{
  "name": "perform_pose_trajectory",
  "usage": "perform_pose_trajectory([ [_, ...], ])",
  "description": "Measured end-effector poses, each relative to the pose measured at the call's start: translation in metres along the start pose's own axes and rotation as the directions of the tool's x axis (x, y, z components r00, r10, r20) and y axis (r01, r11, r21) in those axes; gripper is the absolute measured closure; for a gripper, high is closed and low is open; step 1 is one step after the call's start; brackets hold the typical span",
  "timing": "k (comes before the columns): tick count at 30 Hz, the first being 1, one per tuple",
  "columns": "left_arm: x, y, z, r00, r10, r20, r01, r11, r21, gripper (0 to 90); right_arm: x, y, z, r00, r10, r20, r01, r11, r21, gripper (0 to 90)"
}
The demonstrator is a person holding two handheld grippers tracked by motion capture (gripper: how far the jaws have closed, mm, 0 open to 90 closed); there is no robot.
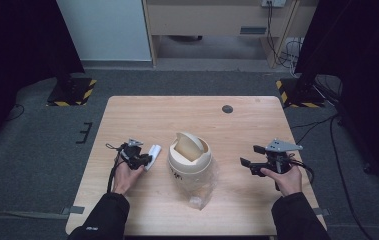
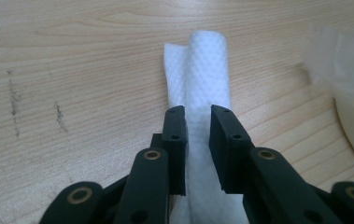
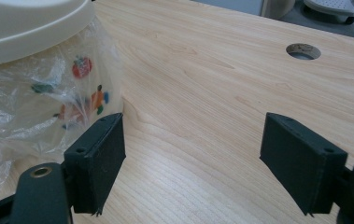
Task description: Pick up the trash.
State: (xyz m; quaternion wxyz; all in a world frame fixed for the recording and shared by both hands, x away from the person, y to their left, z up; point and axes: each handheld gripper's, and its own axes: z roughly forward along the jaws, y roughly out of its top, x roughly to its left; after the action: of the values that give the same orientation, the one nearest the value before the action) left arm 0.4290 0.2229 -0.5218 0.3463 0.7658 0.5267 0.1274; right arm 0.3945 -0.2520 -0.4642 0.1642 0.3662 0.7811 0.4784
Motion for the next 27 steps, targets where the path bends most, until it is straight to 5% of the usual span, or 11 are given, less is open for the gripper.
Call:
perform_pose_trajectory([
  [6, 0.002, 0.0, -0.003, 0.9998, -0.021, 0.006, 0.021, 0.9998, -0.006, 85.9, 0.0, 0.0, 0.0, 1.0, -0.002, -0.001, 0.002, 1.0, -0.002, 22.1],
  [13, -0.002, 0.0, -0.005, 0.9998, 0.02, 0.007, -0.02, 0.9997, -0.015, 87.9, 0.0, 0.001, -0.001, 1.0, 0.0, -0.002, 0.0, 1.0, -0.007, 22.0],
  [18, -0.004, 0.004, -0.014, 0.9992, 0.039, 0.005, -0.038, 0.9962, -0.078, 88.2, -0.001, 0.002, -0.002, 1.0, 0.0, -0.001, 0.0, 0.9999, -0.014, 22.0],
  [24, -0.007, 0.008, -0.031, 0.9965, 0.083, -0.008, -0.083, 0.9808, -0.176, 88.3, -0.001, 0.001, -0.001, 1.0, -0.002, -0.001, 0.002, 0.9999, -0.013, 22.0],
  [25, -0.009, 0.009, -0.038, 0.9953, 0.096, -0.011, -0.096, 0.9727, -0.211, 88.4, -0.001, 0.001, -0.002, 1.0, -0.003, -0.002, 0.003, 0.9999, -0.012, 22.0],
  [26, -0.009, 0.009, -0.038, 0.9953, 0.096, -0.011, -0.096, 0.9727, -0.211, 88.4, -0.001, 0.001, -0.002, 1.0, -0.003, -0.002, 0.003, 0.9999, -0.012, 22.0],
  [27, -0.01, 0.01, -0.049, 0.9954, 0.096, -0.003, -0.093, 0.9599, -0.264, 88.4, -0.002, 0.002, -0.002, 1.0, 0.0, 0.0, 0.0, 0.9999, -0.015, 22.0],
])
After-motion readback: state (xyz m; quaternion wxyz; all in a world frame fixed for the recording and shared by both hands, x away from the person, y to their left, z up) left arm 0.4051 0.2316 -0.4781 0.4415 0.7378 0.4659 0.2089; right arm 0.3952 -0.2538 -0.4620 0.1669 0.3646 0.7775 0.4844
